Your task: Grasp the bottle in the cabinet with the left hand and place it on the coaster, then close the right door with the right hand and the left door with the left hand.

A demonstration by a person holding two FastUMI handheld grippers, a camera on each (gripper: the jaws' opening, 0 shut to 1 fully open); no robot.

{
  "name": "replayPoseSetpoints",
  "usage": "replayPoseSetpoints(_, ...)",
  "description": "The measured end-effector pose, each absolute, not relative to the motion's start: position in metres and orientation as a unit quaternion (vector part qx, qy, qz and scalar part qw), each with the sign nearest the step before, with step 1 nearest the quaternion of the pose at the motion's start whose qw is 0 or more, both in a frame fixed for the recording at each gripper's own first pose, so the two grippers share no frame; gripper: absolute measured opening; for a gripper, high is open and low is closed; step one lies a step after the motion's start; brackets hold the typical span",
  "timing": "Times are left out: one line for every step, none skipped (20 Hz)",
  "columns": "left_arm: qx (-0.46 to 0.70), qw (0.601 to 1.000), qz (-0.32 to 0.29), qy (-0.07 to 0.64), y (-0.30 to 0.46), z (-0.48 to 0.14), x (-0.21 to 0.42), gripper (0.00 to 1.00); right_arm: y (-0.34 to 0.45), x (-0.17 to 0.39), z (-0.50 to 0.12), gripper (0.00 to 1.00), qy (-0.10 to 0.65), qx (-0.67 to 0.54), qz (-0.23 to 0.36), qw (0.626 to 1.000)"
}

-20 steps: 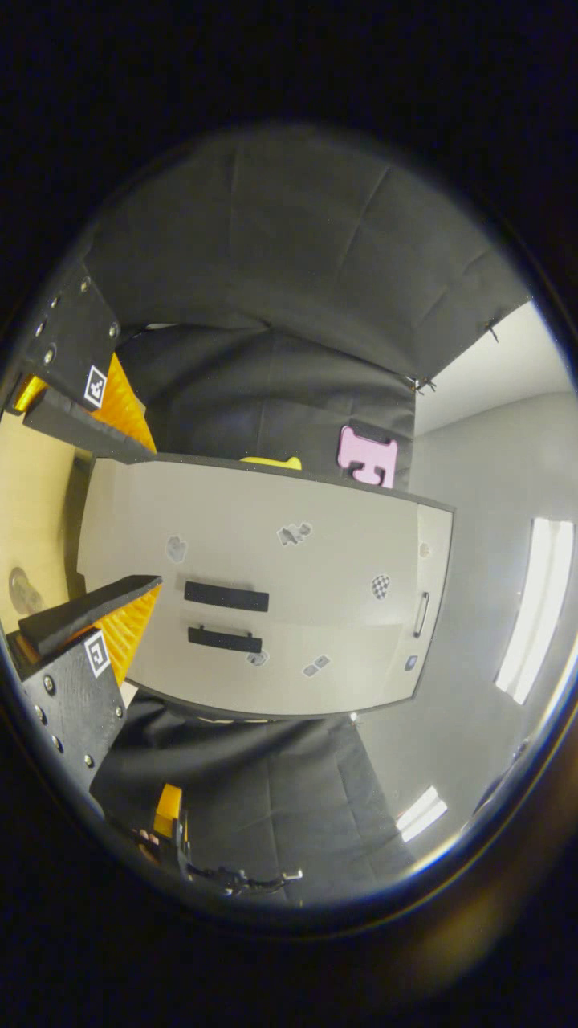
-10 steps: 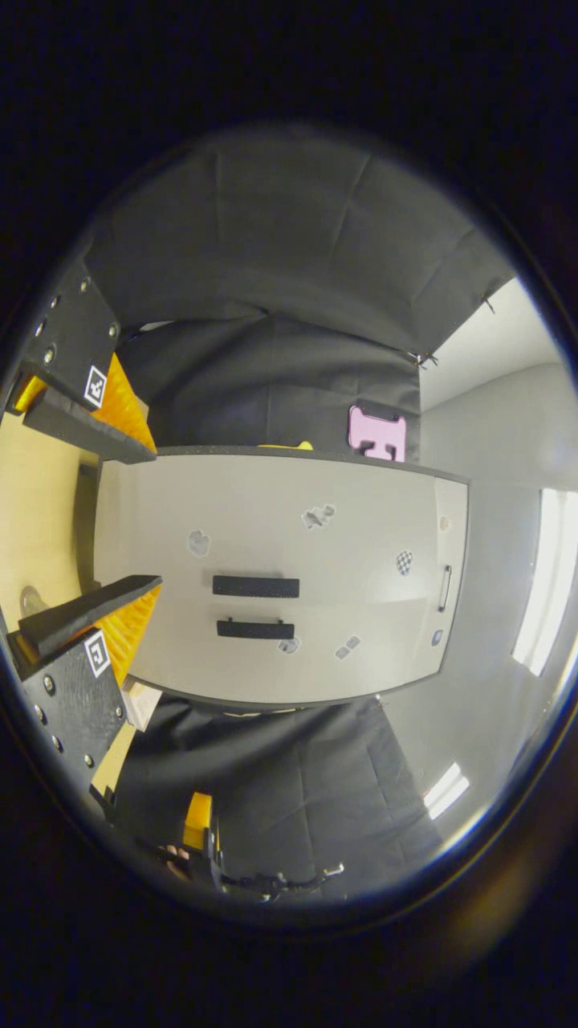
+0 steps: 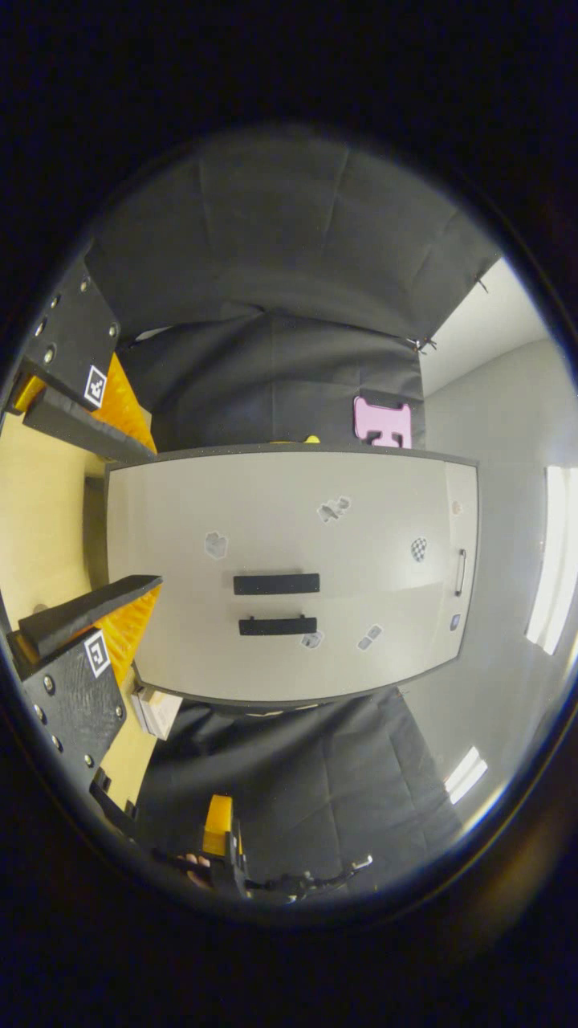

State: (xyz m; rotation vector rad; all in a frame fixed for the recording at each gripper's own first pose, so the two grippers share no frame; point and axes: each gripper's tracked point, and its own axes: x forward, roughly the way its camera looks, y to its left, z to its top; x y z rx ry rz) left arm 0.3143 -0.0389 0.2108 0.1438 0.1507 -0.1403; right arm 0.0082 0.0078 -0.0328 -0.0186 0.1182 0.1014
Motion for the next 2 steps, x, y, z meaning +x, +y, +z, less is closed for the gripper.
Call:
replayPoseSetpoints(0.078, 0.991, -0.073, 0.08, -0.04, 0.2063, 0.3146, 0.89, 0.0087, 0.0084, -0.0336, 0.98, 0.063, -0.004, 0.051, 0.997)
replayPoseSetpoints(0.079, 0.99, -0.075, 0.085, -0.0414, 0.2004, 0.3143, 0.89, 0.0102, 0.0078, -0.034, 0.98, 0.067, 0.0, 0.051, 0.996)
